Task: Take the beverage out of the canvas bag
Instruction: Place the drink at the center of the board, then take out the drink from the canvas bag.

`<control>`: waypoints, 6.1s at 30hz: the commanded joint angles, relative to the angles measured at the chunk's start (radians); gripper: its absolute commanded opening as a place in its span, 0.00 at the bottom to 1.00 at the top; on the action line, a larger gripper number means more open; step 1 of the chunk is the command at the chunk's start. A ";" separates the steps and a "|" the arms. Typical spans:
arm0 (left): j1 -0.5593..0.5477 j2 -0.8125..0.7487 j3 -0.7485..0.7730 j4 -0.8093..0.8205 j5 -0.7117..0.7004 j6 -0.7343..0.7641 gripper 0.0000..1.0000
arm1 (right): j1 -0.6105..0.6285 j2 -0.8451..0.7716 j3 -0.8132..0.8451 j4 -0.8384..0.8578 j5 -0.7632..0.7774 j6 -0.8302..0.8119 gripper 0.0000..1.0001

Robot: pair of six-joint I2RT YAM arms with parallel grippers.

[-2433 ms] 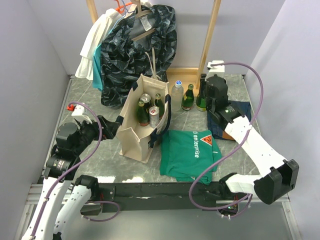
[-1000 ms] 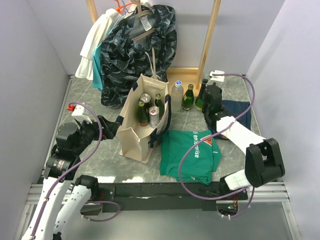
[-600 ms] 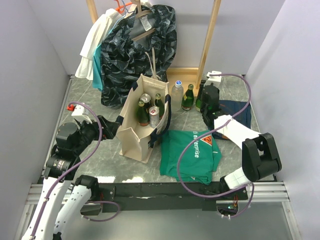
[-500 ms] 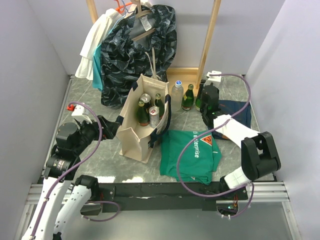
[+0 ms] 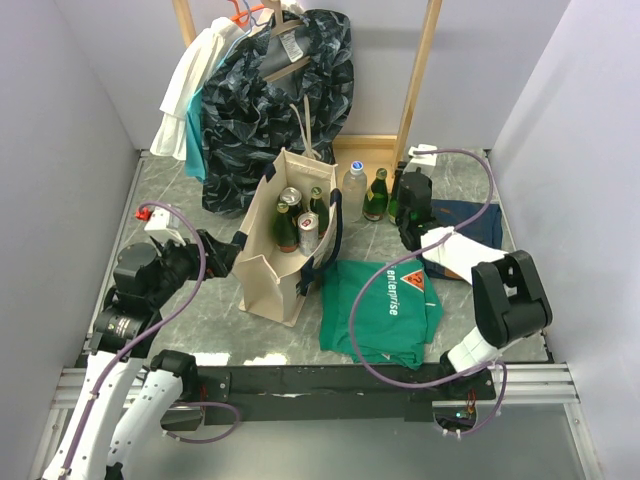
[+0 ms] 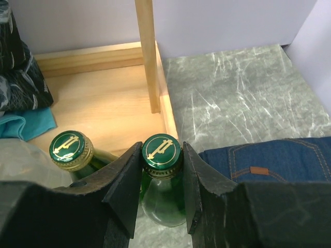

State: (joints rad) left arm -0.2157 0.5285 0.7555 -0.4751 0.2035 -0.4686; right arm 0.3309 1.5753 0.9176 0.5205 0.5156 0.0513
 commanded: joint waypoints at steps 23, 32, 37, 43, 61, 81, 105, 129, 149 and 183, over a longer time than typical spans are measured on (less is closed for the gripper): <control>-0.001 0.021 -0.001 0.029 -0.027 -0.007 0.96 | -0.052 0.066 0.102 0.159 -0.035 0.081 0.00; -0.001 0.016 -0.001 0.029 -0.026 -0.008 0.96 | -0.059 0.072 0.122 0.090 -0.058 0.096 0.00; -0.002 0.013 -0.002 0.030 -0.023 -0.007 0.96 | -0.056 0.071 0.136 0.020 -0.107 0.087 0.00; -0.001 0.005 -0.002 0.032 -0.019 -0.007 0.96 | -0.058 0.080 0.156 -0.051 -0.118 0.090 0.00; -0.001 0.022 -0.005 0.038 0.010 -0.004 0.96 | -0.058 0.058 0.115 -0.088 -0.106 0.102 0.61; -0.001 -0.016 -0.008 0.046 0.020 -0.004 0.96 | -0.058 -0.050 0.075 -0.155 -0.063 0.128 0.74; -0.001 -0.032 -0.010 0.043 0.005 -0.005 0.97 | -0.056 -0.334 0.095 -0.471 -0.267 0.254 0.82; -0.001 -0.025 -0.008 0.039 -0.003 -0.007 0.96 | 0.025 -0.291 0.400 -0.789 -0.628 0.125 0.68; -0.001 -0.004 -0.012 0.047 -0.010 -0.010 0.96 | 0.376 -0.019 0.819 -1.074 -0.512 -0.079 0.74; -0.001 0.041 -0.016 0.052 0.013 -0.007 0.96 | 0.505 0.103 0.694 -1.090 -0.448 0.011 0.71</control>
State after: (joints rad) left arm -0.2157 0.5678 0.7403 -0.4679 0.1959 -0.4690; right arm 0.8330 1.7306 1.5814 -0.6216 0.0093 0.0212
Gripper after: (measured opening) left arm 0.967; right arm 0.709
